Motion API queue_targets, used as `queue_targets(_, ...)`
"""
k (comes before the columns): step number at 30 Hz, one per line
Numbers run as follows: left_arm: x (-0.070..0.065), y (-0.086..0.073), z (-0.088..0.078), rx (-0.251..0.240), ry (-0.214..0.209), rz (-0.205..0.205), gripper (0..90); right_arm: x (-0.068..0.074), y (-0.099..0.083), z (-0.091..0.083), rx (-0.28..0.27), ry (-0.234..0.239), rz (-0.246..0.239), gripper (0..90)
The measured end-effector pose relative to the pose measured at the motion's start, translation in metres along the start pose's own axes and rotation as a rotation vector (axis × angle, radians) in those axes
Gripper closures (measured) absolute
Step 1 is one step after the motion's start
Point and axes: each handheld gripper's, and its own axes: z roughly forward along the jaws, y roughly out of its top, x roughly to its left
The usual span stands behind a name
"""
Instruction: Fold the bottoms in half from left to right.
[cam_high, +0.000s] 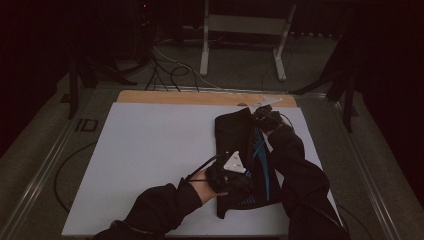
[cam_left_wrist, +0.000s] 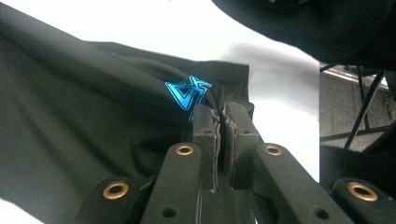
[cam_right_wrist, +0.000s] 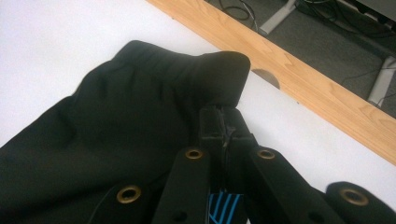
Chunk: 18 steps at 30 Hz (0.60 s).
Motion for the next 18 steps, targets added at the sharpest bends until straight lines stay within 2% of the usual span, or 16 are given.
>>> queue_targets(6, -0.001, 0.004, 0.012, 0.007, -0.009, 0.006, 85.0, -0.008, -0.006, 0.002, 0.019, -0.015, 0.005, 89.4)
queue_targets(10, 0.0, 0.003, 0.02, 0.002, -0.026, -0.006, 85.0, -0.011, -0.012, 0.003, 0.032, -0.021, 0.015, 89.4)
queue_targets(13, 0.002, 0.002, 0.027, -0.015, -0.046, 0.014, 84.9, -0.014, -0.015, 0.006, 0.032, -0.012, 0.022, 89.3)
queue_targets(18, 0.005, 0.0, 0.041, -0.002, -0.061, -0.004, 84.9, -0.014, -0.022, 0.014, 0.055, -0.014, 0.015, 89.3)
